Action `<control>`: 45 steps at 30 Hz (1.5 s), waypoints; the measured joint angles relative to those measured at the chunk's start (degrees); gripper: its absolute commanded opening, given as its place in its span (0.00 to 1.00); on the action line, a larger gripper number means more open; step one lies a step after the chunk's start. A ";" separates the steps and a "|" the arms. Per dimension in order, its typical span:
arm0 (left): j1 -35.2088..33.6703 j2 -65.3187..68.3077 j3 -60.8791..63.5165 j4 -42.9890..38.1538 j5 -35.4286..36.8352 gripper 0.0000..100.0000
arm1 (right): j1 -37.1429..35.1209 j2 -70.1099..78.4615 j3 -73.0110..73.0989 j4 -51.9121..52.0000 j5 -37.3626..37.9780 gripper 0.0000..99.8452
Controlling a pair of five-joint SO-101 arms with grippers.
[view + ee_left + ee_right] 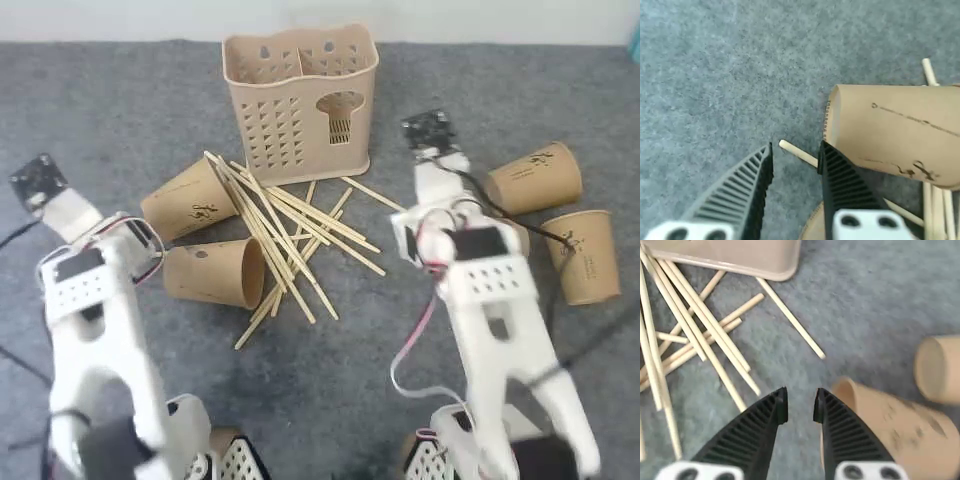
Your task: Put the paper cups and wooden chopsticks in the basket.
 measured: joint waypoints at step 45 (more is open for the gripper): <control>0.44 10.37 -5.27 -3.08 -0.26 0.14 | 2.37 37.63 -13.27 -26.64 14.51 0.10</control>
